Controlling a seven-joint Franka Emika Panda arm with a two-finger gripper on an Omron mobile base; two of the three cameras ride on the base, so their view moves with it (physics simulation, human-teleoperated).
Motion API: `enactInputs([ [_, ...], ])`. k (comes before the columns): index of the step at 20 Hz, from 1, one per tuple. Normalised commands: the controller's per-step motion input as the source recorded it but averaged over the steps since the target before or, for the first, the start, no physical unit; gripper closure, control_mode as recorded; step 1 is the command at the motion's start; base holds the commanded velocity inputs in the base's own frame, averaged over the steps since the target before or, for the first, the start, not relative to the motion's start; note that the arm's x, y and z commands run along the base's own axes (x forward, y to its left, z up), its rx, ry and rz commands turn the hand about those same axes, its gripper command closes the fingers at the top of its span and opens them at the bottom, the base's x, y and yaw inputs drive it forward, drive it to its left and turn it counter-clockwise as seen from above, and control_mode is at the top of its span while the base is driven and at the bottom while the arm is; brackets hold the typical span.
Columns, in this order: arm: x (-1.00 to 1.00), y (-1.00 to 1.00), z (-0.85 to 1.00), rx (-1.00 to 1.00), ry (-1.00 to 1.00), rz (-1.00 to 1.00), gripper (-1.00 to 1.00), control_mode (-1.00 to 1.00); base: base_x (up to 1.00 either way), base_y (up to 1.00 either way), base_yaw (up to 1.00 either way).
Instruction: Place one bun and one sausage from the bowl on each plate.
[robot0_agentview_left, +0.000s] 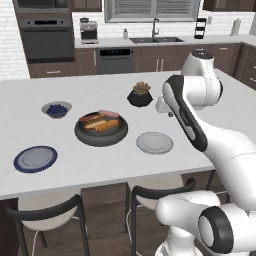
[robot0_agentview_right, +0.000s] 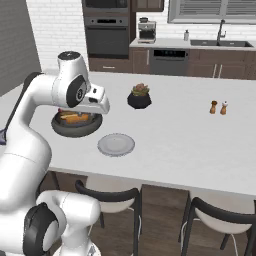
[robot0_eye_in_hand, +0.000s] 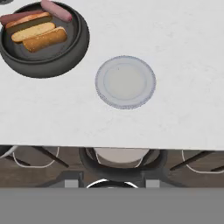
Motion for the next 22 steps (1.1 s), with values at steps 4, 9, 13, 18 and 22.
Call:
enactInputs([
  [4,0.08,0.29,-0.03,-0.01,0.0,0.0,-1.0,-1.0,0.0,0.0,0.0],
  [9,0.93,1.0,-0.3,0.0,-0.05,0.0,-1.0,-1.0,0.0,0.0,0.0],
  [13,1.0,0.87,-0.1,0.0,0.2,0.0,-1.0,-1.0,0.0,0.0,0.0],
  [18,1.0,0.37,-0.37,0.0,0.27,0.0,-1.0,-1.0,0.0,0.0,0.0],
  [22,1.0,0.31,-0.59,0.0,0.16,0.0,-1.0,-1.0,0.0,0.0,0.0],
])
